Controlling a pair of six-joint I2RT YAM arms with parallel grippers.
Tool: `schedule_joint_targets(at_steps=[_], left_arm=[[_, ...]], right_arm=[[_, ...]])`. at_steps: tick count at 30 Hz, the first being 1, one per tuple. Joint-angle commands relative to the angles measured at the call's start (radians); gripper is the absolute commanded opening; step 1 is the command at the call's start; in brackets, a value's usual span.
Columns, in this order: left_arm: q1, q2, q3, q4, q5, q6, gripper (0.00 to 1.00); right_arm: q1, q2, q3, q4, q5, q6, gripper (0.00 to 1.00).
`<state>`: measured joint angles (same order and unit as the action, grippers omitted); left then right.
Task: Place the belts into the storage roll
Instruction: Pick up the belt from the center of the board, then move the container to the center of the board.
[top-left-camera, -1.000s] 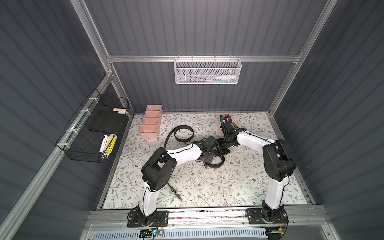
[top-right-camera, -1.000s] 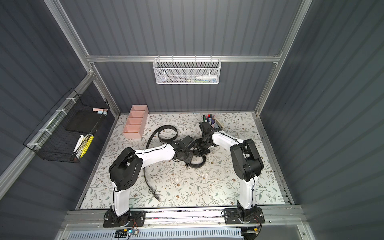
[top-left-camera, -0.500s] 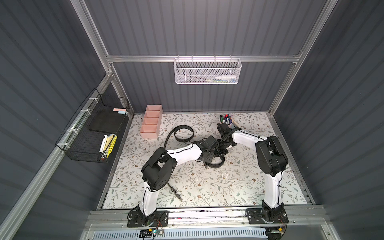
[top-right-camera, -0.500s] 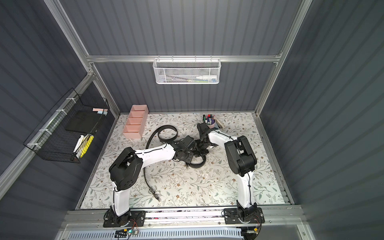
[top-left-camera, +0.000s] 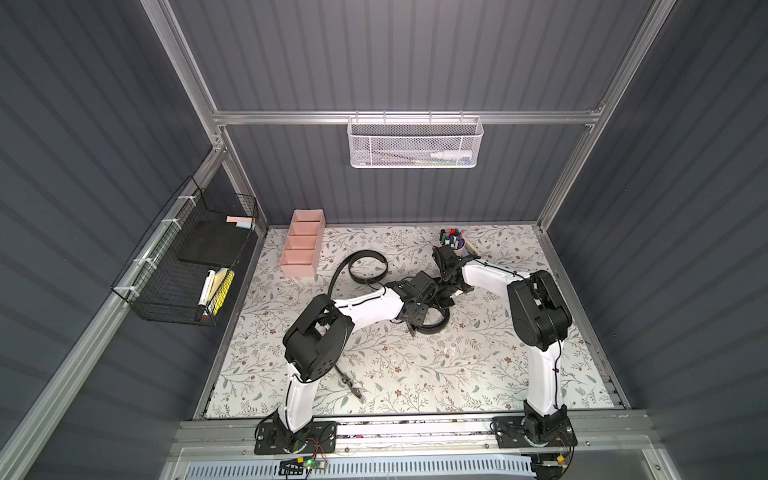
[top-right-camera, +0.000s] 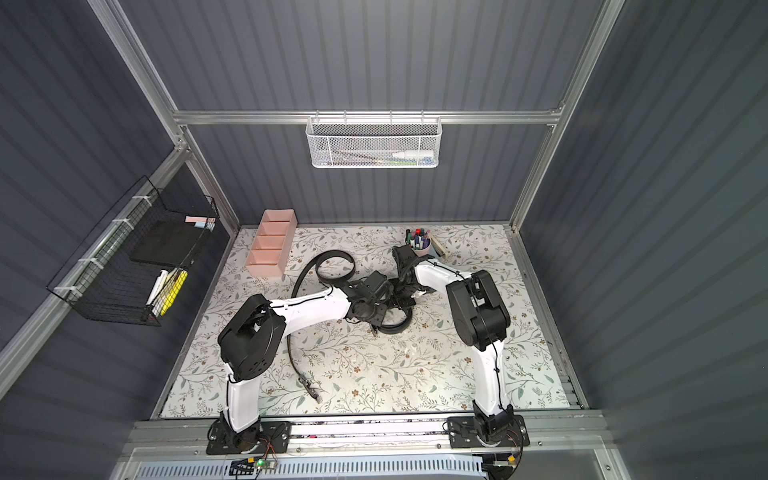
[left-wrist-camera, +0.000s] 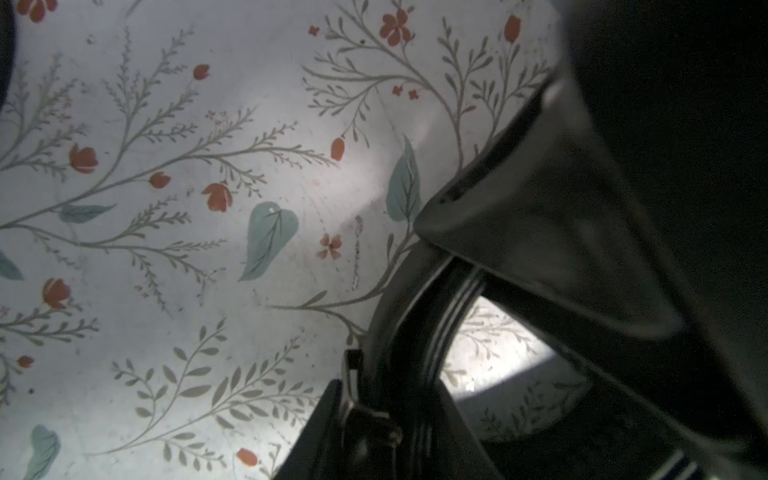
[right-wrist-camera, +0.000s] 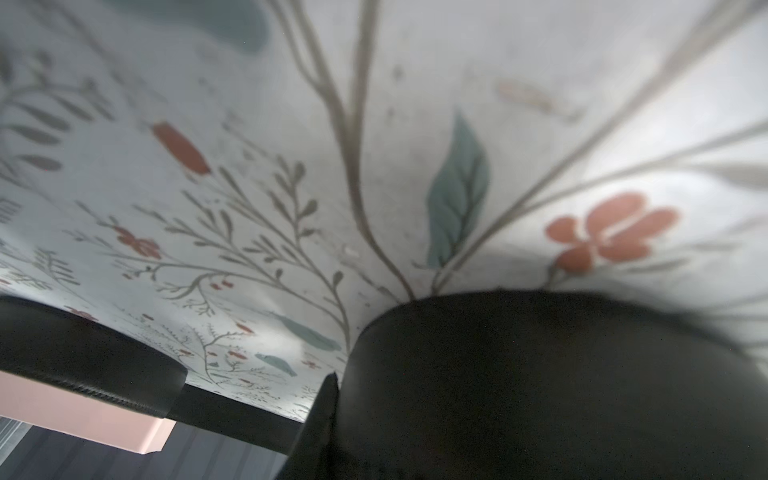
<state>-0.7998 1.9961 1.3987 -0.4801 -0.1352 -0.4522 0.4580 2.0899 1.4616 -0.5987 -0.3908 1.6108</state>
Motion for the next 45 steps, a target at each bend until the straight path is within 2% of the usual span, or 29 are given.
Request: schedule_joint_targets(at_steps=[1,5,7,12,16,18,23,31,36,45], left_arm=[[-0.018,-0.016,-0.011,-0.06,0.025,0.044,0.51],[-0.016,-0.083,0.014,-0.102,0.073,0.04,0.64],[-0.011,-0.131,0.027,-0.132,0.08,0.036,0.74],[0.059,-0.257,0.026,-0.181,0.153,0.03,0.89],[0.16,-0.359,-0.021,-0.193,0.244,0.007,0.95],[0.196,-0.401,-0.033,-0.21,0.229,0.01,0.96],[0.298,-0.451,-0.05,-0.238,0.195,0.028,0.97],[0.452,-0.4,-0.009,-0.249,-0.023,0.067,0.99],[0.558,-0.29,0.079,-0.216,-0.03,0.122,0.99],[0.669,-0.055,0.273,-0.207,-0.04,0.208,0.99]], right_arm=[[0.009,0.017,0.021,-0.047,0.104,-0.051,0.0],[0.008,-0.005,0.043,-0.036,0.105,-0.111,0.0],[0.008,-0.046,0.034,-0.007,0.126,-0.162,0.0],[0.003,-0.151,0.001,0.079,0.108,-0.39,0.0],[0.005,-0.273,-0.09,0.202,0.096,-0.498,0.0],[0.005,-0.323,-0.132,0.27,0.085,-0.543,0.0],[0.008,-0.429,-0.155,0.28,0.039,-0.691,0.0],[0.015,-0.493,-0.167,0.339,-0.088,-0.829,0.0],[0.014,-0.487,-0.143,0.308,-0.137,-0.859,0.0],[0.009,-0.5,-0.104,0.266,-0.168,-0.901,0.0]])
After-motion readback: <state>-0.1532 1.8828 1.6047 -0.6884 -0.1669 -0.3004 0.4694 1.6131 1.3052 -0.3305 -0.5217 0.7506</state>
